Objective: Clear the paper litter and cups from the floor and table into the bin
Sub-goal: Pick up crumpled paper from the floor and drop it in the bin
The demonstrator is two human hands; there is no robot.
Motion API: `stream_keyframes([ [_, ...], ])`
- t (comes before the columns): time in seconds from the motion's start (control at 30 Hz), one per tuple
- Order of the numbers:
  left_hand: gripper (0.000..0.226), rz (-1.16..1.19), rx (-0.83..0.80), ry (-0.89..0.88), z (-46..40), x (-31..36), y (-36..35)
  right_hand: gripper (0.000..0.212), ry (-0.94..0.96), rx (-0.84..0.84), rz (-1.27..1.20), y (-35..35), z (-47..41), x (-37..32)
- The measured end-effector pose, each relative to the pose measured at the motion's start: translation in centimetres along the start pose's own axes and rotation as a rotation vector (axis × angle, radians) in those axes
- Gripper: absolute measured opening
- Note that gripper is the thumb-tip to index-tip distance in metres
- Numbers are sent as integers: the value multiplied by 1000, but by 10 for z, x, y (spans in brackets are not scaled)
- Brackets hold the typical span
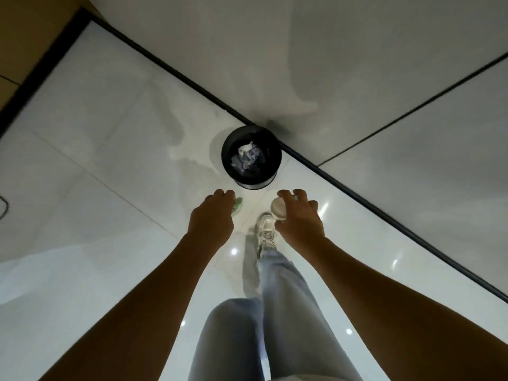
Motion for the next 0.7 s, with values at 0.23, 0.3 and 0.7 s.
stream_keyframes([
  [0.23,28,45,-17,19,-37,-50,23,65,26,42,9,25,-78,-52],
  [0.3,27,42,-54,17,-46,-60,26,68,11,45,-34,33,-101,-63],
  [0.7,30,-102,-163,-124,-102,-83,66,66,-212,14,-231,33,-134,-82],
])
Point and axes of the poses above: each hand's wrist, its own z-axis away from the middle knuckle, its own y-axis out of the back of the hand, x = y × z, the point moved 1 cm from there along -z, towards the middle knuckle, and after that the axes turned 15 degrees about -x, right-handed, at the moved point
